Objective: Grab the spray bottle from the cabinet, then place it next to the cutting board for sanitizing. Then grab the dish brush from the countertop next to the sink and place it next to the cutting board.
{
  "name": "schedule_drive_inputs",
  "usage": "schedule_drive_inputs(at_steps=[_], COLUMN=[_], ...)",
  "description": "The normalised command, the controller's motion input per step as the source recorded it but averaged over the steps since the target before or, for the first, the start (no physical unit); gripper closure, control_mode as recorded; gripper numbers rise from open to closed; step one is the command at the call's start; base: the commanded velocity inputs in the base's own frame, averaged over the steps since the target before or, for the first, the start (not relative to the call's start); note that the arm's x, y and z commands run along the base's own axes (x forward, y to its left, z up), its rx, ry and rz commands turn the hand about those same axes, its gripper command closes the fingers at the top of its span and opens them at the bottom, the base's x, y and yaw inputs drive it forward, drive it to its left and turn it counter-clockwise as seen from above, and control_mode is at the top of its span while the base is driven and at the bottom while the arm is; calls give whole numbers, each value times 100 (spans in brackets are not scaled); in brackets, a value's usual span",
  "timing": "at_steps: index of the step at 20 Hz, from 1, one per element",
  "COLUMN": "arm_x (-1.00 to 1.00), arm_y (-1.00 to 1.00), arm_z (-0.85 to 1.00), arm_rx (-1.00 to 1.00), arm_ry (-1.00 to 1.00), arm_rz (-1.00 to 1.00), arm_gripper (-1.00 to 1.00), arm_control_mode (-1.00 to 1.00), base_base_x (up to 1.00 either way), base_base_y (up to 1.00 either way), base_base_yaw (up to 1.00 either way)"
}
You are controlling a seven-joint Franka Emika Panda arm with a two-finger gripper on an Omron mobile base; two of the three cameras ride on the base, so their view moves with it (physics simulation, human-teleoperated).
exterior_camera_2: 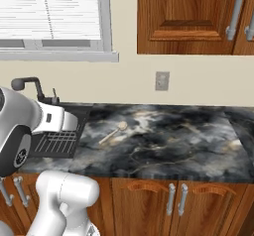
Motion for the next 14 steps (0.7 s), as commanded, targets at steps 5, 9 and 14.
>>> schedule_drive_inputs(at_steps=[5,9,14], arm_x=[0,0,0], arm_y=[0,0,0], arm_z=[0,0,0], arm_rx=[0,0,0], arm_ry=[0,0,0], arm_rz=[0,0,0], arm_gripper=[-100,-100,-100], arm_control_mode=[100,100,100], base_base_x=[11,25,45], base_base_y=[-38,-17,-20], base_base_yaw=[23,26,25])
